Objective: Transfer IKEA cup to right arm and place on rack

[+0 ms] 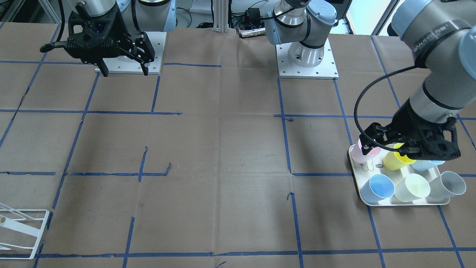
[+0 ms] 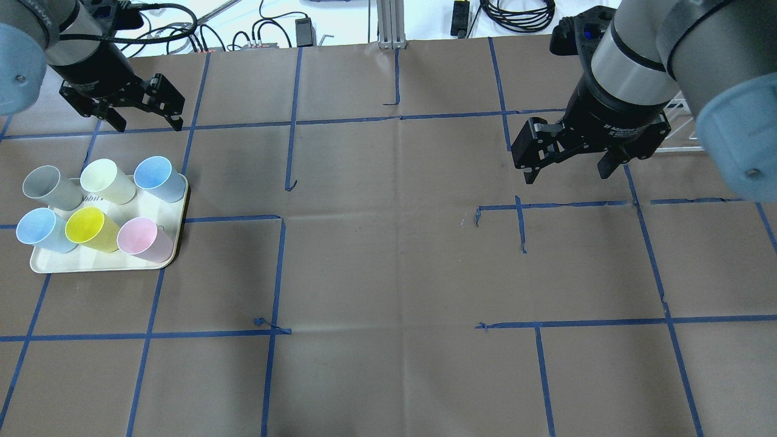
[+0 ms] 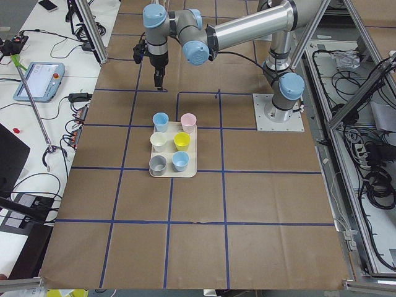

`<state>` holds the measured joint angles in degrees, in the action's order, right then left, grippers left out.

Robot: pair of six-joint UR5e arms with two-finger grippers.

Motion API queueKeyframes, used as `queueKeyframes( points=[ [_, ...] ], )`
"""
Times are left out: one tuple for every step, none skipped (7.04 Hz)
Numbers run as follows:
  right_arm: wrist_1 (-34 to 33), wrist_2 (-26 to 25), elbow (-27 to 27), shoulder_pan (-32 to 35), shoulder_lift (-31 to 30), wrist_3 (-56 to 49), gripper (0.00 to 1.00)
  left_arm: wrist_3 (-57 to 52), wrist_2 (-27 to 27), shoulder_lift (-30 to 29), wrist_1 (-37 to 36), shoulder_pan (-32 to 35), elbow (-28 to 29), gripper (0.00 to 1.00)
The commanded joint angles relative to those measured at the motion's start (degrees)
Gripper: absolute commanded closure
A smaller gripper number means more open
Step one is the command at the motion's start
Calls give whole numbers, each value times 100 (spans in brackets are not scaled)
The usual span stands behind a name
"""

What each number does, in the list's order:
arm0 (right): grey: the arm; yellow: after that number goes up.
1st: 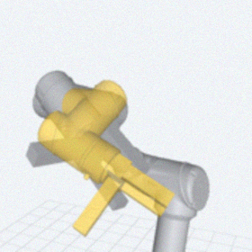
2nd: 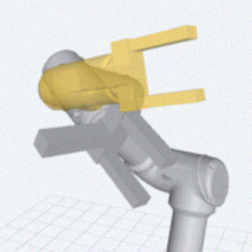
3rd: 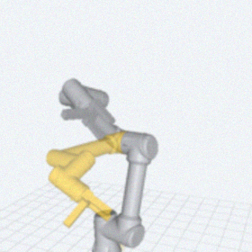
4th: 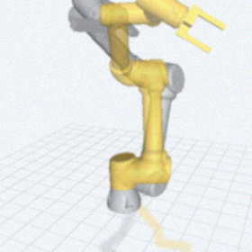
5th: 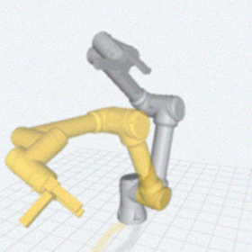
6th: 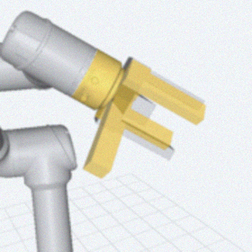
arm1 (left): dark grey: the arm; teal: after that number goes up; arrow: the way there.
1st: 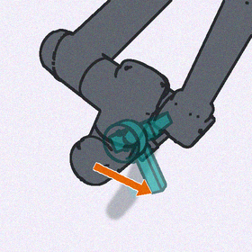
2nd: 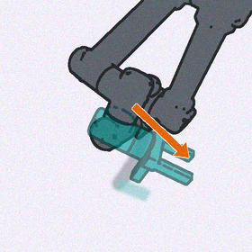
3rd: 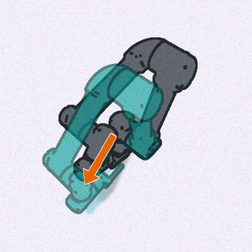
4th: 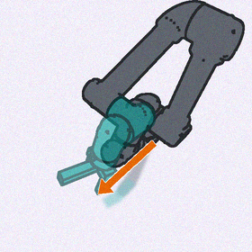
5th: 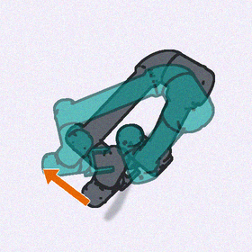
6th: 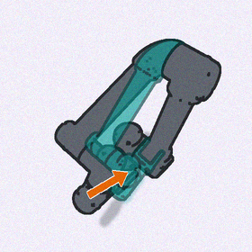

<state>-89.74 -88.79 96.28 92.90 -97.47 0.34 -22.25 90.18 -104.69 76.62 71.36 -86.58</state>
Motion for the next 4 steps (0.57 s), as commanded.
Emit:
queueKeyframes(
  points=[
    [-9,2,-39,0,0,1,0,-315,8,-314,-278,-149,-51,1],
    [0,19,-22,0,0,1,0,-211,0,-359,-366,-114,-208,1],
    [0,19,-4,0,0,1,0,-131,-9,-490,-593,-105,-314,1],
    [-9,19,-30,0,0,1,0,-113,-35,-682,-1013,-105,-498,1]
  ],
)
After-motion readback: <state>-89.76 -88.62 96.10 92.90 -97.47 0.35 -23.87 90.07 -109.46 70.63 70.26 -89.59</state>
